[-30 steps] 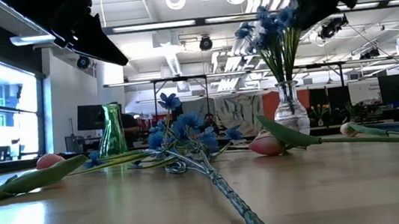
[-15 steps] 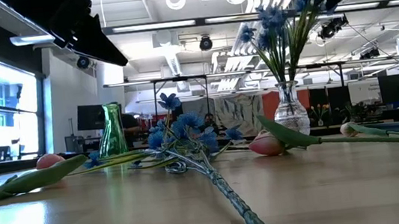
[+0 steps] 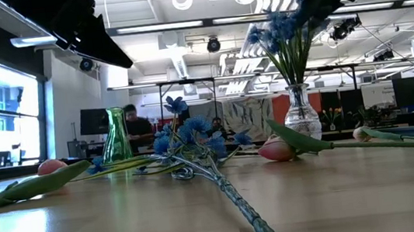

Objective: Sort flowers into vase by color
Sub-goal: Put the middle left blue flowers into the transparent vase, then put the bottom left pink tulip into the green vase

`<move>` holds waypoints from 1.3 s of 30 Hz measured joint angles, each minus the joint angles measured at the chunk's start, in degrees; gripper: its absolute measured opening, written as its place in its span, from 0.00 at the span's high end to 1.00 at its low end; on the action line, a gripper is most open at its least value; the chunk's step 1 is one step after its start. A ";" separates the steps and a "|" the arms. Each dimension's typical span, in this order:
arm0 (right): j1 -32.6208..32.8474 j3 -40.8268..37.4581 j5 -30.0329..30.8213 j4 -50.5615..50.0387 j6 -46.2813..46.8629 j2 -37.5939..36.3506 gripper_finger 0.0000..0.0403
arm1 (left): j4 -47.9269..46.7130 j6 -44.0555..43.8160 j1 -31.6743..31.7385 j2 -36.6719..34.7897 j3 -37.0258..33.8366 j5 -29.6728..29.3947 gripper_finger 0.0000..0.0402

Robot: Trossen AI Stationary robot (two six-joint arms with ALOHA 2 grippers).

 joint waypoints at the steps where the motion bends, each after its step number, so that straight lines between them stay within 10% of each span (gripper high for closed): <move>1: -1.39 1.24 -1.39 -1.96 0.04 0.37 0.45 | 0.00 0.00 0.00 0.02 0.00 0.00 0.71; 7: -7.91 9.57 -4.79 -16.82 3.10 1.85 0.30 | -0.04 -0.04 0.00 0.02 0.00 0.02 0.71; 20: -4.18 22.89 -4.87 -18.64 2.63 1.71 0.30 | -0.04 -0.09 0.00 0.02 0.00 0.04 0.71; 39: 33.91 22.86 -10.17 -22.69 14.33 11.75 0.95 | -0.12 -0.91 -0.02 0.02 0.00 0.04 0.71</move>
